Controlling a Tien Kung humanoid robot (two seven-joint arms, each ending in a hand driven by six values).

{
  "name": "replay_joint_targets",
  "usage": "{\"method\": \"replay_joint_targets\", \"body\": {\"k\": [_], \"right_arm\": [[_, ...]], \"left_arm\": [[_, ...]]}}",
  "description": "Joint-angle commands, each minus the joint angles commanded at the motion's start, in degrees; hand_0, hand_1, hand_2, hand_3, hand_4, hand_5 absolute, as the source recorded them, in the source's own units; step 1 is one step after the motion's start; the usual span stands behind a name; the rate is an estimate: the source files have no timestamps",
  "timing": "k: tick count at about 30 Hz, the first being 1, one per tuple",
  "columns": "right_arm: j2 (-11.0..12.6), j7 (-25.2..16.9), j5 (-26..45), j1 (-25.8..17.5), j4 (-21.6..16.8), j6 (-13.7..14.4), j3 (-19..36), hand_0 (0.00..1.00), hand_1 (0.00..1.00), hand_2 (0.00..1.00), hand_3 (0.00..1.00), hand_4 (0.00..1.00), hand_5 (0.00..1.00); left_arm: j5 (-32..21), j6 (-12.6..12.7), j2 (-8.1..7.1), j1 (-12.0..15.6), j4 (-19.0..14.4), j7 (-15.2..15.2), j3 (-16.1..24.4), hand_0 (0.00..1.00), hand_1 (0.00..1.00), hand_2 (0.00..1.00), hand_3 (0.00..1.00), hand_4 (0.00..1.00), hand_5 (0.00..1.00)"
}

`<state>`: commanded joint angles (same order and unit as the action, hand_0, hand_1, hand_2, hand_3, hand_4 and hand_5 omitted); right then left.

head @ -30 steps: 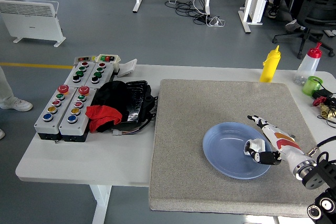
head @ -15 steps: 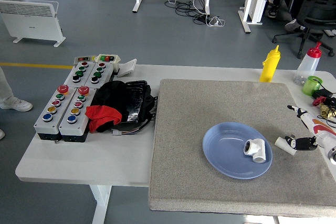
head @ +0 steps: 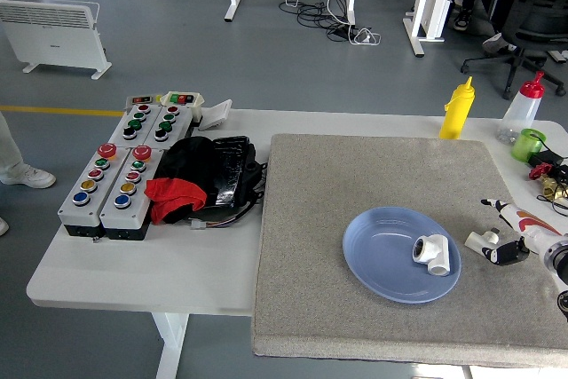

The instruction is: Pick pipe place plate twice

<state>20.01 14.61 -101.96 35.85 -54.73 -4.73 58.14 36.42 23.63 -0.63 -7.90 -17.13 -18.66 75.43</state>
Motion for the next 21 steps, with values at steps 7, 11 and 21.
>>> {"method": "replay_joint_targets", "body": {"k": [7, 11, 21], "right_arm": [[-0.57, -0.68, -0.25, 3.46, 5.82, 0.45, -4.99, 0.899, 0.852, 0.945, 0.891, 0.702, 0.172], [-0.18, -1.10, -0.50, 4.24, 7.71, 0.87, -7.20, 0.899, 0.852, 0.945, 0.891, 0.702, 0.172], [-0.24, -2.59, -0.97, 4.17, 8.20, 1.93, -8.97, 0.613, 0.649, 0.651, 0.747, 0.654, 0.150]], "left_arm": [[0.13, 0.02, 0.05, -0.16, -0.01, -0.10, 0.01, 0.726, 0.684, 0.687, 0.735, 0.373, 0.998], [-0.07, 0.10, 0.05, -0.18, -0.03, -0.04, -0.05, 0.726, 0.684, 0.687, 0.735, 0.373, 0.998], [0.56, 0.32, 0.19, 0.28, -0.18, -0.49, 0.26, 0.727, 0.686, 0.689, 0.736, 0.373, 0.998]]}}
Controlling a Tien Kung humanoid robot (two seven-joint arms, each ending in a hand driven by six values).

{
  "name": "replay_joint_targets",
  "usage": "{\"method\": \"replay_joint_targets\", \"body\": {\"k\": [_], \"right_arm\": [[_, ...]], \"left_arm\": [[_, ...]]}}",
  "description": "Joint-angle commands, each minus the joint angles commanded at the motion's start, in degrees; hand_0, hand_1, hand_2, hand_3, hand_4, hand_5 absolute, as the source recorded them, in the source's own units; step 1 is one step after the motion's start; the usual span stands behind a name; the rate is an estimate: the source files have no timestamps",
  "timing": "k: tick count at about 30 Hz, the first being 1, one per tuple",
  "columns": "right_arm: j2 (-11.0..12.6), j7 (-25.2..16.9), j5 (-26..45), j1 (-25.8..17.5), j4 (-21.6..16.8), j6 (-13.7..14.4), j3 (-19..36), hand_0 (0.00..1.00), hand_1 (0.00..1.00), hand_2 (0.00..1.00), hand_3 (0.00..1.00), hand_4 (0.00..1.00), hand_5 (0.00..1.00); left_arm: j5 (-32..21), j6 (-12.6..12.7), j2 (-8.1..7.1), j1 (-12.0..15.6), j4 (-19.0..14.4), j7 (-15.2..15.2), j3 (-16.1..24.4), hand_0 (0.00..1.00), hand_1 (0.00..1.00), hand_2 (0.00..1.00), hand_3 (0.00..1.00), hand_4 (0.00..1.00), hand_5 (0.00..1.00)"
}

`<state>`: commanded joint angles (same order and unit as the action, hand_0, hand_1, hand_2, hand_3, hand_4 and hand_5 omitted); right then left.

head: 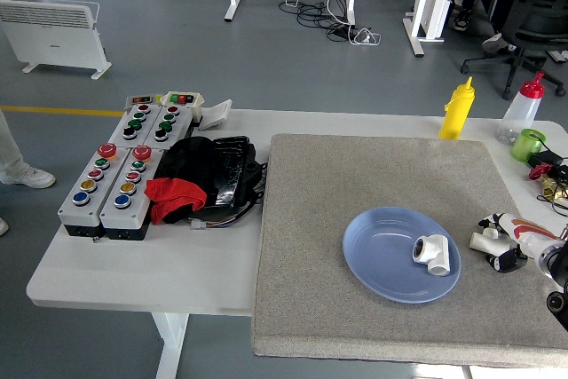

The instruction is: Pick pipe place plate twice

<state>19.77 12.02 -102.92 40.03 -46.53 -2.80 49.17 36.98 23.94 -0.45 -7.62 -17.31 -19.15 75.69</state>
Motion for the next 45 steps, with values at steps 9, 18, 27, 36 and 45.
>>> {"method": "replay_joint_targets", "body": {"k": [9, 18, 27, 36, 45], "right_arm": [[0.53, -1.26, -0.08, -0.99, -0.83, 2.05, 0.14, 0.486, 0.562, 0.569, 0.705, 0.575, 0.090], [2.35, -2.27, -1.62, -2.09, -7.93, 4.27, 3.62, 0.463, 0.557, 0.559, 0.686, 0.579, 0.094], [3.63, -1.97, 0.02, -2.29, -18.94, 3.91, 3.00, 0.463, 0.559, 0.559, 0.683, 0.585, 0.101], [3.64, -1.38, 1.88, -1.32, -27.49, -0.55, -2.62, 0.515, 0.598, 0.613, 0.698, 0.567, 0.070], [3.13, -0.49, -0.57, 1.27, -27.65, -3.61, -10.94, 0.590, 0.663, 0.708, 0.747, 0.608, 0.096]], "left_arm": [[0.60, 0.12, 0.04, 0.45, -0.08, -0.45, 0.30, 0.726, 0.686, 0.689, 0.736, 0.373, 0.998], [0.98, 0.05, 0.07, 0.82, -0.08, -0.74, 0.47, 0.727, 0.687, 0.692, 0.737, 0.372, 0.998], [-0.06, -0.12, -0.08, 0.41, 0.10, -0.18, -0.03, 0.726, 0.687, 0.692, 0.738, 0.370, 0.998], [-0.45, -0.11, -0.10, 0.03, 0.14, -0.05, -0.25, 0.726, 0.687, 0.692, 0.737, 0.370, 0.998], [-0.40, -0.21, -0.20, -0.31, 0.18, 0.01, -0.30, 0.726, 0.687, 0.692, 0.737, 0.371, 0.998]]}}
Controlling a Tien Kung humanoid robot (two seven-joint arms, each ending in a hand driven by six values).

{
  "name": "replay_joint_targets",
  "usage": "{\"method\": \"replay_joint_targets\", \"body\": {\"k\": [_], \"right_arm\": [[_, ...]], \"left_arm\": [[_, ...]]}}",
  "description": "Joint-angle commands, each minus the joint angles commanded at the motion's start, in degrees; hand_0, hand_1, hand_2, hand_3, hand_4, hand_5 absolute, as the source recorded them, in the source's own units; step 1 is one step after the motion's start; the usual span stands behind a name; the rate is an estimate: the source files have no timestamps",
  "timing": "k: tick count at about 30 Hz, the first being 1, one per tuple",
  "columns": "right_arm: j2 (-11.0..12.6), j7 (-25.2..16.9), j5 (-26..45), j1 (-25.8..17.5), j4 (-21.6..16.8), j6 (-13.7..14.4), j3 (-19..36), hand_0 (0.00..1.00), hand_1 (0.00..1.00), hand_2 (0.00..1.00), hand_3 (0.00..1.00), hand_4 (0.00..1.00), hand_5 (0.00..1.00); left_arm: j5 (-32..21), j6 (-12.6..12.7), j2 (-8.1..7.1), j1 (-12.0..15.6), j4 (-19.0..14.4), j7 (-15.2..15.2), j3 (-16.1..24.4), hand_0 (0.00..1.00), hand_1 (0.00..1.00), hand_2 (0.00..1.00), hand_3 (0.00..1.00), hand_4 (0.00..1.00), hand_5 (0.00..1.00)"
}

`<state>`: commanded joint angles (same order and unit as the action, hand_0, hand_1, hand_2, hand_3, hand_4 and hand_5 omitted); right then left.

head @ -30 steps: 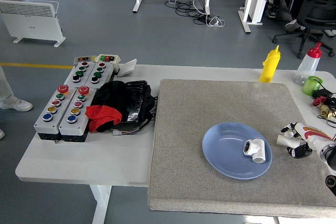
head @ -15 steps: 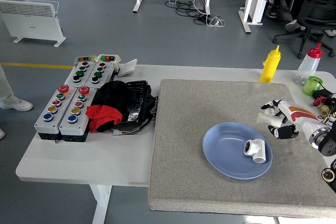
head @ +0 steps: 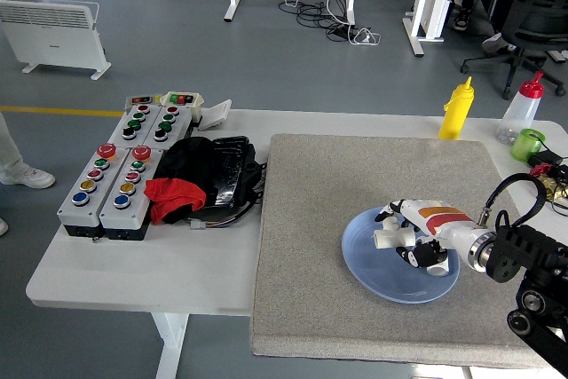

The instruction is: Pick pipe place plate twice

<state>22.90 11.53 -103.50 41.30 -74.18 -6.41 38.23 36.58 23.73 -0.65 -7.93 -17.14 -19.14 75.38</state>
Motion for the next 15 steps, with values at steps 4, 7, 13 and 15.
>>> {"method": "replay_joint_targets", "body": {"k": [4, 7, 13, 15], "right_arm": [[-0.94, 2.22, -0.25, 0.86, 1.41, -2.04, -2.20, 0.859, 0.831, 0.929, 0.906, 0.667, 0.154], [-1.24, 2.26, -0.53, 1.06, 1.85, -2.16, -2.79, 0.975, 0.911, 0.998, 0.998, 0.789, 0.230], [-1.54, 0.90, -0.76, 1.06, 1.87, -1.30, -2.04, 0.998, 0.959, 0.998, 0.998, 0.849, 0.227], [-1.37, 0.68, -0.82, 0.95, 1.58, -1.10, -1.44, 0.998, 0.959, 0.998, 0.998, 0.849, 0.227]], "left_arm": [[0.02, -0.01, 0.00, -0.05, 0.00, 0.01, -0.01, 0.726, 0.687, 0.692, 0.737, 0.371, 0.998], [-0.08, -0.01, -0.01, -0.07, 0.00, 0.06, -0.08, 0.726, 0.687, 0.692, 0.737, 0.371, 0.998], [-0.05, -0.04, -0.01, -0.08, 0.01, 0.07, -0.08, 0.726, 0.685, 0.691, 0.736, 0.370, 0.998], [0.06, -0.05, -0.03, -0.10, 0.00, 0.05, -0.03, 0.726, 0.685, 0.691, 0.736, 0.370, 0.998]]}}
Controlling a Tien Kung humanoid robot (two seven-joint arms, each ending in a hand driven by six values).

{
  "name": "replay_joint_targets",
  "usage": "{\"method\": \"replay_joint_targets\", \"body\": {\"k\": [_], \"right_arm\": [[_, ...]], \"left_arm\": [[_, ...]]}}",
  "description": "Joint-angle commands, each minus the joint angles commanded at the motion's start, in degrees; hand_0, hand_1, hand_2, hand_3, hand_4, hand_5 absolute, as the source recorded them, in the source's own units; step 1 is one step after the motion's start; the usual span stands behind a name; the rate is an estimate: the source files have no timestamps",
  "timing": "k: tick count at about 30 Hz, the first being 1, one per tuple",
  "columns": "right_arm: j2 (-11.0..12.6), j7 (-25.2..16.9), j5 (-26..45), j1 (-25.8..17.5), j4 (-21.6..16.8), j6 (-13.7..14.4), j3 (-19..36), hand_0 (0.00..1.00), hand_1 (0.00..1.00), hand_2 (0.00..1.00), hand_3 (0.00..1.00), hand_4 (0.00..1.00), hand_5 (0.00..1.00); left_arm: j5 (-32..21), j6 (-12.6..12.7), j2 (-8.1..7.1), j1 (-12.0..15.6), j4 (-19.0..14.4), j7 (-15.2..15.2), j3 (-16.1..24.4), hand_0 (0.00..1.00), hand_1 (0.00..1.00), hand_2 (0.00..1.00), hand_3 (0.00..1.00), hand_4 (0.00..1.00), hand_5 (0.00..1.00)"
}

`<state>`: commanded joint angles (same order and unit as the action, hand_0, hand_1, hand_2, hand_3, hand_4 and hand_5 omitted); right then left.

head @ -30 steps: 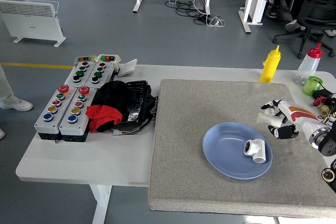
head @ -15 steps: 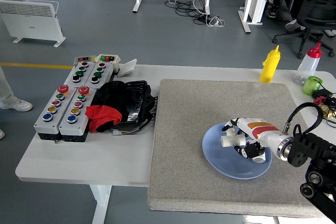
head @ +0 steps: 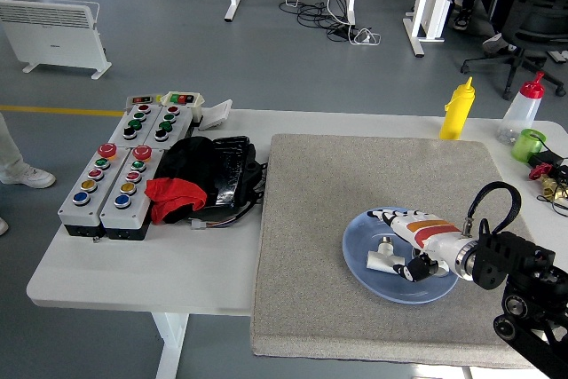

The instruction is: Pick pipe place plate twice

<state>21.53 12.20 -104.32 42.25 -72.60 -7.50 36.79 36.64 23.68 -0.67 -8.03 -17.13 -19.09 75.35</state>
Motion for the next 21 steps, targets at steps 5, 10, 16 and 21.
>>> {"method": "replay_joint_targets", "body": {"k": [5, 10, 16, 21], "right_arm": [[0.41, -1.25, 0.11, -1.07, -1.18, 1.52, 2.57, 0.998, 0.961, 0.998, 0.998, 0.854, 0.229], [0.52, -4.42, 3.12, -3.19, -2.93, 5.46, 7.74, 0.993, 0.933, 0.998, 0.998, 0.783, 0.219], [0.19, -12.72, 15.40, -7.65, -3.24, 16.20, 16.62, 0.897, 0.850, 0.952, 0.915, 0.602, 0.254], [-0.18, -18.23, 27.32, -12.02, -4.37, 17.91, 24.45, 0.897, 0.850, 0.952, 0.915, 0.602, 0.254]], "left_arm": [[0.00, 0.07, 0.05, 0.08, -0.02, -0.02, 0.04, 0.726, 0.685, 0.691, 0.735, 0.372, 0.998], [0.35, 0.13, 0.11, 0.32, -0.04, -0.10, 0.31, 0.726, 0.685, 0.691, 0.736, 0.373, 0.998], [0.84, 0.09, 0.17, 0.60, -0.05, -0.21, 0.59, 0.726, 0.686, 0.691, 0.737, 0.372, 0.998], [1.71, 0.02, 0.21, 0.86, -0.09, -0.51, 1.03, 0.726, 0.686, 0.691, 0.737, 0.372, 0.998]]}}
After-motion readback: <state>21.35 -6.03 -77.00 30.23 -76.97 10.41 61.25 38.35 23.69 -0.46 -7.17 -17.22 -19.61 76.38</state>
